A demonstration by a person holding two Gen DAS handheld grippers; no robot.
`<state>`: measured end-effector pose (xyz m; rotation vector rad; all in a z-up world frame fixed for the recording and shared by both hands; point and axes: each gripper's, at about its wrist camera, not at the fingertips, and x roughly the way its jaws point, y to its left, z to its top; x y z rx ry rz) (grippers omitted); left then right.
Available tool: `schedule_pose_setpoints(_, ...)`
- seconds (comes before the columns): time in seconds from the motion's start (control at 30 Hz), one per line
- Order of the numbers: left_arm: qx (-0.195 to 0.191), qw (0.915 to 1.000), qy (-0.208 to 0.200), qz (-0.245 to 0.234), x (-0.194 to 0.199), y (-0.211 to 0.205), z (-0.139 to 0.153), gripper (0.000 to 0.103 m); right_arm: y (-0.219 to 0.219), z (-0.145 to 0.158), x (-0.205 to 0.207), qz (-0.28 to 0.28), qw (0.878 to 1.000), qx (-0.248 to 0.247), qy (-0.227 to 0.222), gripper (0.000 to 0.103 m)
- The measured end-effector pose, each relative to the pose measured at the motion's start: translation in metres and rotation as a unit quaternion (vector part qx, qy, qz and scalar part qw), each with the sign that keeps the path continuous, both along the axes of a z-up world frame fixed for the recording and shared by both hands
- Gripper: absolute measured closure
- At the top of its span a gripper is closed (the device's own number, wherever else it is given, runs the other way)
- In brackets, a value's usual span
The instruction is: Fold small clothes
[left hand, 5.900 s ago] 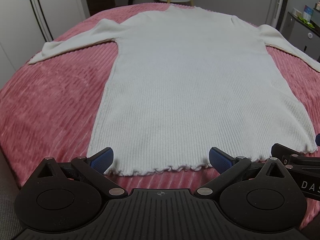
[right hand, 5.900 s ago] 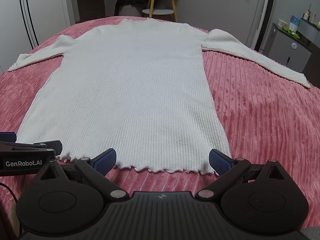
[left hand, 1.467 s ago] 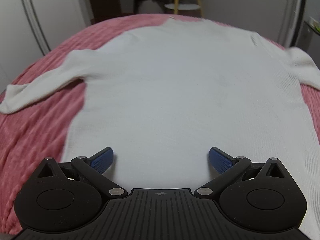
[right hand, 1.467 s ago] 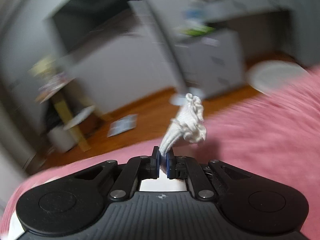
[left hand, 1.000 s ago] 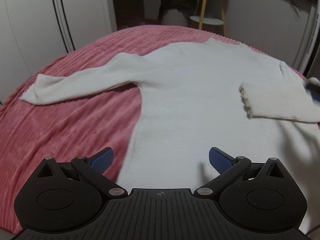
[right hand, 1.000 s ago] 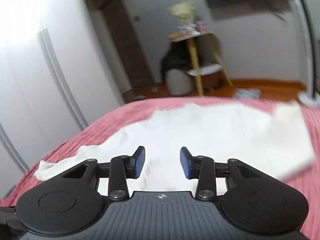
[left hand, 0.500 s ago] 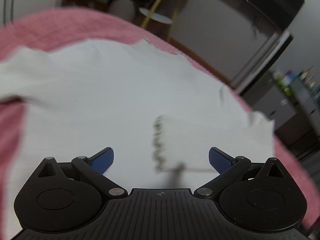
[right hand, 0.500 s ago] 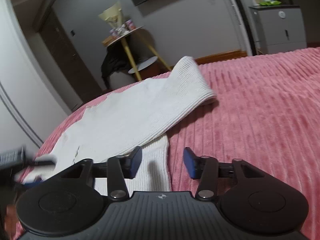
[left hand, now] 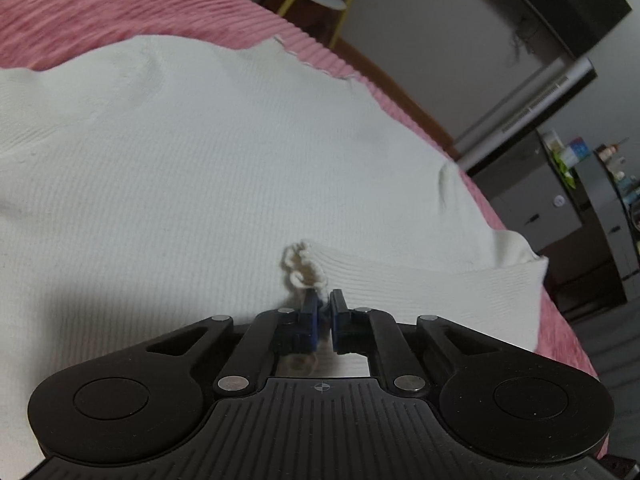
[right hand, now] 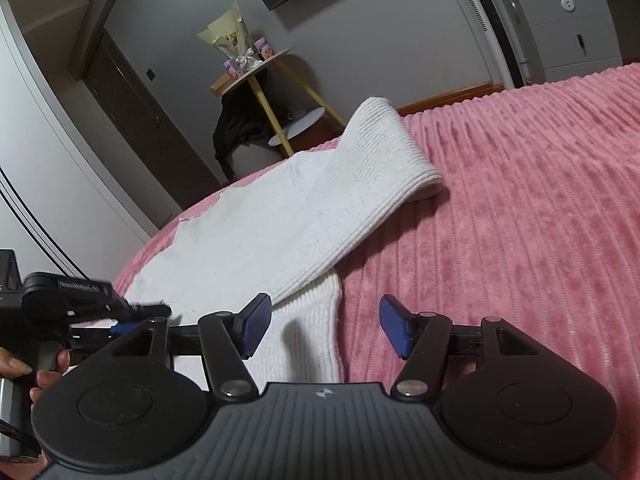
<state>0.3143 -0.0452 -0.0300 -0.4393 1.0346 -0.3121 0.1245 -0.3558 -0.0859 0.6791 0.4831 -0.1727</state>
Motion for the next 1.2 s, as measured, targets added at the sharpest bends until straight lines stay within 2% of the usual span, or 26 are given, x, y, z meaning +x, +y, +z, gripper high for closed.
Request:
schedule_pose_setpoints(0.13,0.007,0.9994,-0.024,0.024,0.002,0.014,0.019,0.097,-0.001,-0.001,0.004,0.004,1.0,0.009,-0.004,0.043)
schedule_pose_setpoints(0.23,0.028,0.9975,-0.053,0.037,0.004,0.024,0.037,0.097,-0.002,-0.002,0.006,0.007,1.0,0.014,-0.005,0.042)
schedule_pose_setpoints(0.37,0.05,0.9953,-0.071,0.043,0.009,0.036,0.049,0.098,-0.004,-0.003,0.008,0.008,1.0,0.019,-0.008,0.042)
schedule_pose_setpoints(0.6,0.108,0.9885,-0.097,0.043,0.022,0.049,0.051,0.098,-0.005,-0.002,0.007,0.008,1.0,0.019,-0.013,0.041)
schedule_pose_setpoints(0.73,0.151,0.9795,-0.121,0.058,0.025,0.055,0.052,0.098,-0.002,0.0,0.006,0.008,1.0,0.007,-0.012,0.041)
schedule_pose_setpoints(0.8,0.178,0.9754,-0.114,0.063,0.028,0.057,0.046,0.098,0.0,0.001,0.006,0.01,1.0,0.001,-0.012,0.041)
schedule_pose_setpoints(0.87,0.167,0.9796,-0.098,0.053,0.032,0.061,0.036,0.095,0.002,0.002,0.007,0.012,1.0,-0.005,-0.011,0.041)
schedule_pose_setpoints(0.93,0.132,0.9871,-0.083,0.037,0.033,0.066,0.025,0.069,0.004,0.002,0.007,0.014,1.0,-0.013,-0.009,0.041)
schedule_pose_setpoints(0.97,0.118,0.9893,-0.079,0.032,0.033,0.066,0.022,0.04,0.005,0.003,0.007,0.015,1.0,-0.016,-0.009,0.041)
schedule_pose_setpoints(1.0,0.109,0.9902,-0.081,0.03,0.033,0.066,0.018,0.03,0.007,0.004,0.007,0.016,1.0,-0.019,-0.01,0.041)
schedule_pose_setpoints(1.03,0.107,0.9902,-0.085,0.026,0.033,0.064,0.013,0.031,0.008,0.006,0.007,0.017,1.0,-0.023,-0.011,0.041)
schedule_pose_setpoints(1.07,0.112,0.9902,-0.08,0.023,0.034,0.062,0.01,0.036,0.01,0.007,0.007,0.018,0.999,-0.03,-0.011,0.041)
schedule_pose_setpoints(1.13,0.122,0.9906,-0.055,0.025,0.039,0.059,0.005,0.063,0.013,0.01,0.008,0.019,0.999,-0.045,-0.015,0.041)
schedule_pose_setpoints(1.17,0.12,0.9914,-0.044,0.025,0.041,0.06,0.004,0.084,0.015,0.011,0.008,0.019,0.998,-0.053,-0.015,0.041)
schedule_pose_setpoints(1.2,0.117,0.992,-0.038,0.026,0.042,0.061,0.003,0.095,0.017,0.013,0.008,0.02,0.998,-0.06,-0.015,0.042)
